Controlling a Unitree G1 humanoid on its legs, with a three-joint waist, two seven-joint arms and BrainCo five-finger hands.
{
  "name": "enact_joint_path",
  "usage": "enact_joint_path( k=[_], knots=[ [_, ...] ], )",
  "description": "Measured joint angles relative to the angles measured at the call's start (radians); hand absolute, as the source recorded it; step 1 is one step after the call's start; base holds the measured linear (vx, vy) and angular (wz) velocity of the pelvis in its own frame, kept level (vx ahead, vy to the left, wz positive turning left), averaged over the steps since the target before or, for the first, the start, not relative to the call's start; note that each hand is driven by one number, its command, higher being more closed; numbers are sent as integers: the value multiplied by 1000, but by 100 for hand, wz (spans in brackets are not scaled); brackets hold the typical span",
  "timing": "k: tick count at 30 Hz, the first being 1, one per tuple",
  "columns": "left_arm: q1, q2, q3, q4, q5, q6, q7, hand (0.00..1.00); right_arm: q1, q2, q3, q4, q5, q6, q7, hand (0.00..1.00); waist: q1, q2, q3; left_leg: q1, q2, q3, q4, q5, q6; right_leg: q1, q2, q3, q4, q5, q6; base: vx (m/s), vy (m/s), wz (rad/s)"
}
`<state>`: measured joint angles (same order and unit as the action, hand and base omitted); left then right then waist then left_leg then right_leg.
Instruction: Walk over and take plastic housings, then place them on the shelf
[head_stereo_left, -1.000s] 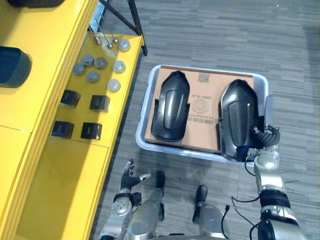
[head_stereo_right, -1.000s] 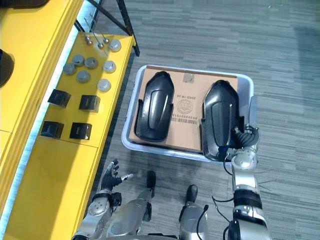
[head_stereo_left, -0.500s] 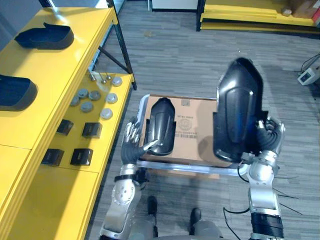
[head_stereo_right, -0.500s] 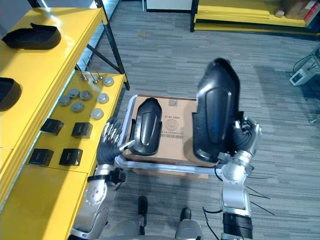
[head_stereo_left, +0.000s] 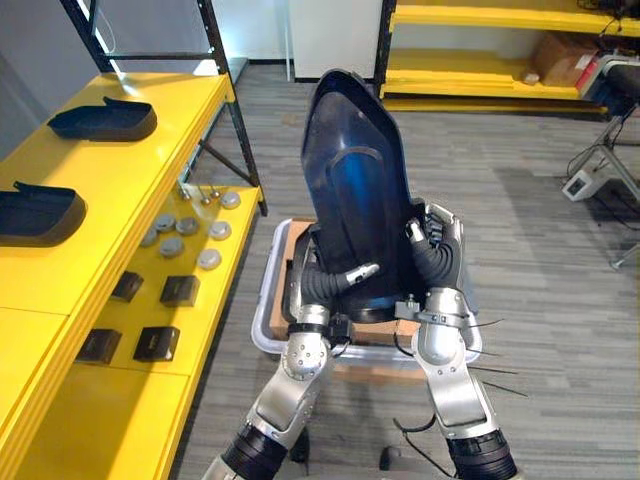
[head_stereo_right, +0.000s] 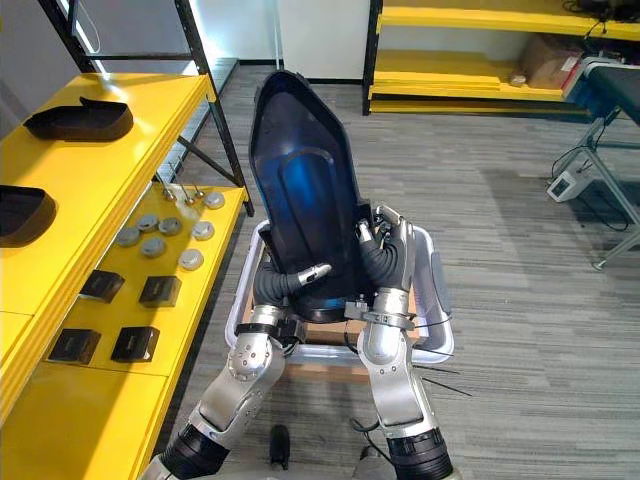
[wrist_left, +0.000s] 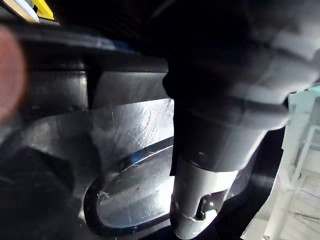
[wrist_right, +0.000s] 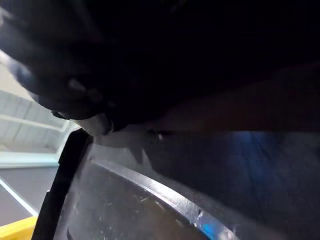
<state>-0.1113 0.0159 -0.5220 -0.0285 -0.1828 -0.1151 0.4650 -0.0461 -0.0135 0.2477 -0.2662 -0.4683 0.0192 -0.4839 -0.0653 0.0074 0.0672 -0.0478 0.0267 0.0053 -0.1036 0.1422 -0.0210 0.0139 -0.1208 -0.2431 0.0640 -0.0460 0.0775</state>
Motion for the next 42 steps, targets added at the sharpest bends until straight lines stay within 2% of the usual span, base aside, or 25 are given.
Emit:
enact_joint_path(
  k=[7, 9, 10, 13, 18, 20, 22, 25, 28, 31, 34, 36, 37, 39, 41, 42],
  knots=[
    [0, 33, -13, 11, -1, 2, 22, 100, 5, -64, 42, 0, 99, -20, 8, 0, 0, 0, -32, 2, 1, 2, 0, 0, -1, 0, 2, 4, 0, 1, -1, 0, 0, 0],
    [0, 38, -14, 11, -1, 2, 23, 100, 5, -93, 46, -1, 135, -54, 26, 0, 0, 0, -35, 4, 2, 2, 0, 1, -1, 1, 3, 4, 1, 1, -2, 0, 0, 0],
    [0, 39, -14, 11, -1, 2, 23, 100, 5, -101, 46, -2, 147, -56, 32, 0, 1, -1, -36, 4, 2, 2, 0, 1, -2, 1, 3, 5, 1, 2, -2, 0, 0, 0],
    [0, 51, -13, 10, 0, 3, 20, 100, 5, -148, 45, -26, 213, -76, 82, 0, 2, -1, -36, 4, 4, 2, 0, 3, -3, 2, 5, 6, 1, 3, -5, 0, 0, 0],
    [0, 47, 13, -12, 17, 3, -26, 100, 5, -193, 0, -99, 385, -151, 200, 0, 3, -1, -37, 11, 9, 2, 0, 4, -6, 9, 11, 7, 1, 3, -7, 0, 0, 0],
    [8, 43, 30, -15, 30, 9, -50, 100, 5, -182, -57, -154, 489, -202, 247, 0, 2, 1, -40, 14, 11, 0, 0, 4, -6, 13, 13, 6, 0, 2, -7, 0, 0, 0],
    [25, 41, 59, -15, 38, 25, -54, 100, 4, -171, -119, -206, 567, -251, 265, 0, 0, 2, -40, 15, 12, 0, 0, 4, -6, 13, 13, 6, -1, 2, -7, 0, 0, 0],
    [82, 34, 129, -15, 38, 30, -57, 100, 5, -132, -282, -233, 672, -315, 267, 0, -4, 0, -41, 15, 12, 0, 0, 4, -6, 15, 13, 6, -9, 2, -7, 0, 0, 0],
    [135, 29, 187, -15, 38, 32, -67, 100, 27, -98, -457, -222, 717, -328, 235, 0, -5, 0, -41, 11, 11, -2, -1, 4, -6, 15, 14, 5, -16, 2, -7, 0, 0, 1],
    [187, 25, 247, -16, 37, 32, -70, 100, 82, -72, -636, -109, 757, -360, 176, 0, -6, -1, -42, 8, 10, -4, -1, 4, -6, 15, 13, 2, -17, 3, -7, 0, 0, 2],
    [230, 22, 301, -33, 38, 31, -72, 100, 165, -68, -746, 128, 797, -355, 115, 0, -11, -1, -42, 2, 10, -7, 0, 4, -6, 12, 14, -2, -17, 3, -7, 0, 0, 1],
    [272, 17, 336, -67, 38, 28, -74, 100, 232, -69, -780, 356, 824, -313, 116, 0, -17, 5, -46, -11, 10, -8, 0, 4, -6, 0, 14, -2, -16, 3, -7, 0, 0, 0],
    [279, 14, 340, -73, 37, 28, -75, 100, 243, -68, -786, 415, 826, -300, 119, 0, -18, 8, -47, -13, 10, -8, 0, 4, -6, -2, 14, -3, -16, 3, -7, 0, 0, 0],
    [296, 8, 349, -82, 37, 24, -82, 100, 276, -70, -784, 600, 846, -260, 148, 0, -18, 12, -49, -13, 11, -8, 0, 2, -8, 0, 14, -2, -16, 3, -7, 0, 0, 0],
    [308, 7, 358, -89, 37, 16, -117, 100, 313, -69, -752, 802, 850, -201, 234, 0, -12, 15, -49, -13, 12, -10, 0, 0, -11, 0, 15, -3, -16, 2, -7, 0, 0, 0],
    [313, 7, 357, -93, 37, 16, -125, 100, 322, -69, -739, 844, 848, -194, 256, 0, -12, 15, -49, -13, 12, -10, 0, -2, -14, 1, 16, -3, -15, 2, -7, -2, -8, 4]
  ],
)
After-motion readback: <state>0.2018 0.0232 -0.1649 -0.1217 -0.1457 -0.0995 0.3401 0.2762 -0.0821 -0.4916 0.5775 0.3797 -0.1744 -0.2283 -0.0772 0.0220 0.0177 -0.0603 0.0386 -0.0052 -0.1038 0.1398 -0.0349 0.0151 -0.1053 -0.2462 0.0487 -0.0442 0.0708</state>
